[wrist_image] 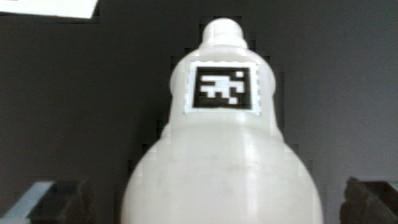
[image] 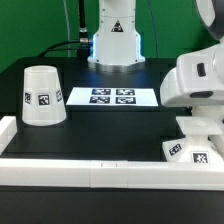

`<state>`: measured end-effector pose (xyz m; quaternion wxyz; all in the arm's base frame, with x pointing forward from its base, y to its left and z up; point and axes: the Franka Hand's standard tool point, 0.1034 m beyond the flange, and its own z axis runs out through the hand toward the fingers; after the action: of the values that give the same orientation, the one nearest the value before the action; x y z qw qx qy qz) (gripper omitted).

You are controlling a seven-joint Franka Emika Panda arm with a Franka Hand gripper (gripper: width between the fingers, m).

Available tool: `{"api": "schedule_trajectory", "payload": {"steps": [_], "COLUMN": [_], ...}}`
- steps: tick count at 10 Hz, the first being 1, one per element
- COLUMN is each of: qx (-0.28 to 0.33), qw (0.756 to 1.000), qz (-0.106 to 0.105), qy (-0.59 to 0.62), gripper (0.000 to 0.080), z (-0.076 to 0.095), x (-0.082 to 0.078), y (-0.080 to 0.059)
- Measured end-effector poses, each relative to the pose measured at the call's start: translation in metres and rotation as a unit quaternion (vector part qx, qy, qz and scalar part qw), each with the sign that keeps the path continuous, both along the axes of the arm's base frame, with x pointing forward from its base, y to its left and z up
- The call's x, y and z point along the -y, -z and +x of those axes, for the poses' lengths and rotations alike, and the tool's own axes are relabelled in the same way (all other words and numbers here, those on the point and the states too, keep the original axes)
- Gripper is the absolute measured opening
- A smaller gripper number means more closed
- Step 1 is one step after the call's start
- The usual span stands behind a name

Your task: Assemble lamp

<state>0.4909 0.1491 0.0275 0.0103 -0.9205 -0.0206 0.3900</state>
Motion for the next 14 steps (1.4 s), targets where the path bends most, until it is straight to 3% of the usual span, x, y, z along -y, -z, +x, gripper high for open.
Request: {"api": "schedule_trajectory", "payload": {"steps": [4, 6, 7, 10, 11, 12, 14], "qx": [-0.002, -0.003, -0.003, 0.003, 0.007, 0.009, 0.009], "qw": [1.0, 1.0, 1.0, 1.0, 1.0, 1.0, 0.999], "qz": [0.0, 0.0, 0.0, 0.005, 0.011, 0.02, 0.026], "qy": [0.001, 0.001, 0.001, -0.001, -0.005, -0.012, -0.022], "gripper": [0.0699, 0.0654, 0.0577, 0.0577, 0.0577, 0.0577, 0.0577], "z": [-0.003, -0.003, -0.003, 0.0, 0.003, 0.007, 0.017], "x": [0.0, 0.0, 0.001, 0.003, 0.006, 0.01, 0.024], "y": [0.01, 0.011, 0.011, 0.008, 0.002, -0.013, -0.063]}}
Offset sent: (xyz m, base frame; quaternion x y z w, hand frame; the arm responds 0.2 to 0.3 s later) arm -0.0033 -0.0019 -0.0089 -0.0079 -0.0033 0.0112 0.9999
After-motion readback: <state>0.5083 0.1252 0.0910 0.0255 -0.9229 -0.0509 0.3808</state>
